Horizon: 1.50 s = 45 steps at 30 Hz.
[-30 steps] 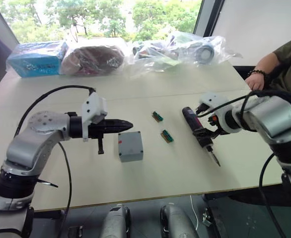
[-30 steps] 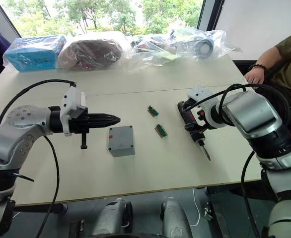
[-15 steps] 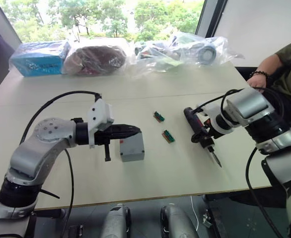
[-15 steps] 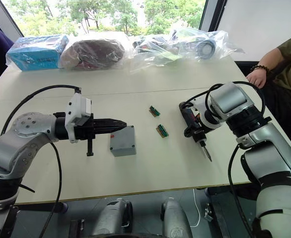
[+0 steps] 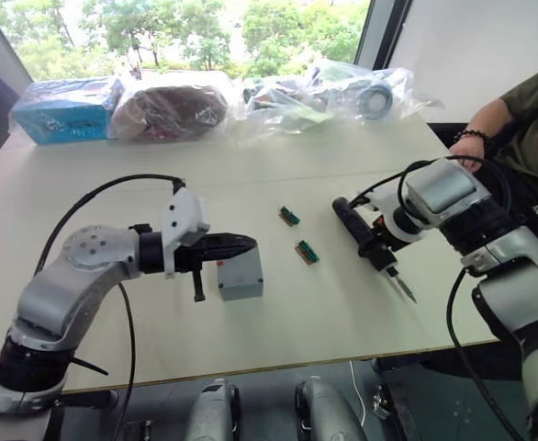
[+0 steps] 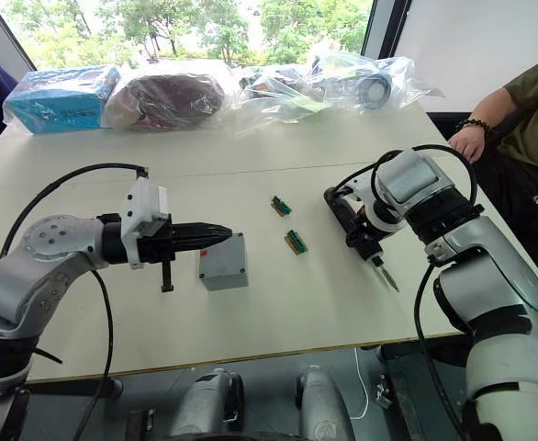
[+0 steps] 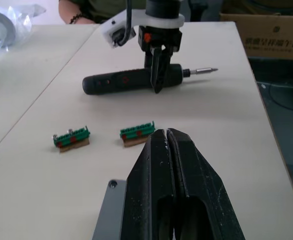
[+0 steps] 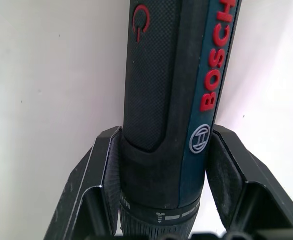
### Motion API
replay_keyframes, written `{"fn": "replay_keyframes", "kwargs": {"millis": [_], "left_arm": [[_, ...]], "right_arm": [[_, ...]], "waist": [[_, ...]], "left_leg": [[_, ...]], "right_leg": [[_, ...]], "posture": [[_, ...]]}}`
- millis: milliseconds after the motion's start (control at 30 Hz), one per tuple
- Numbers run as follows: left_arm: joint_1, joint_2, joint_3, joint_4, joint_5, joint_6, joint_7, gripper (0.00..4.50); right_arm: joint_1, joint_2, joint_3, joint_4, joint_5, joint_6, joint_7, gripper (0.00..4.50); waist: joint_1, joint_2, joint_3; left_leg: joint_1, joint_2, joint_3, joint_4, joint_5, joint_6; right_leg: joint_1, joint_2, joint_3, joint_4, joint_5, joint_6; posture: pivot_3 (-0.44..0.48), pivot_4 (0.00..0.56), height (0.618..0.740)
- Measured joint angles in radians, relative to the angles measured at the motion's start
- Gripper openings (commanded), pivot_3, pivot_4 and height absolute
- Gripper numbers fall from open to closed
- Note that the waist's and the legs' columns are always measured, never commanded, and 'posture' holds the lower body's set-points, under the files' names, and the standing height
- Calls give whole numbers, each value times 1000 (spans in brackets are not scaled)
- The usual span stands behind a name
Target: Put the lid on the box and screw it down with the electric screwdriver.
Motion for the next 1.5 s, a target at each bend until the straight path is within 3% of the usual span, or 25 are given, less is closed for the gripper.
{"fn": "replay_keyframes", "kwargs": {"millis": [167, 233, 300, 467, 700, 967, 1500], "left_arm": [[4, 4, 15, 75, 9, -18, -17, 0], [4, 2, 15, 102, 16, -22, -20, 0], [4, -17, 10, 134, 22, -23, -22, 0], [14, -18, -20, 172, 44, -41, -48, 0], [7, -27, -44, 220, 76, -58, -78, 0], [-17, -57, -82, 282, 115, -66, -89, 0], [-27, -91, -109, 329, 169, -105, -91, 0]], "right_arm": [[12, -21, -182, -211, -9, -146, -38, 1852], [46, 60, -350, -277, 21, -191, -93, 1852], [87, 231, -560, -375, 89, -282, -195, 1852], [225, 408, -717, -556, 126, -549, -306, 1852], [457, 533, -670, -694, 134, -783, -288, 1852], [599, 544, -524, -713, 100, -930, -215, 1852], [650, 562, -469, -711, 73, -984, -217, 1852]], "waist": [[7, 3, 2], [3, 2, 2], [-1, 3, 2], [27, 2, 1], [24, 2, 1], [7, 2, 1], [7, 2, 1]], "left_leg": [[-2, 0, 0, -1, 0, 0], [-2, 1, 1, -1, 0, 0], [-1, 1, 1, -1, 0, 0], [-2, 1, 2, -1, 1, -2], [-1, -1, 1, 0, 2, -3], [0, -1, 0, -1, 2, -3], [0, 0, 0, -1, 2, -3]], "right_leg": [[-2, 0, 0, 0, 0, 0], [-2, 1, 0, 0, 0, 0], [-2, 2, 1, 1, 0, 0], [1, -1, -2, -1, 0, 0], [2, 0, -1, -1, 0, 0], [2, 1, -1, 0, 0, 0], [2, 1, -1, 0, 0, 0]], "posture": [[0, 150, 740], [0, 150, 740], [0, 150, 740], [0, 150, 740], [0, 150, 740], [0, 150, 740], [0, 150, 740]]}}
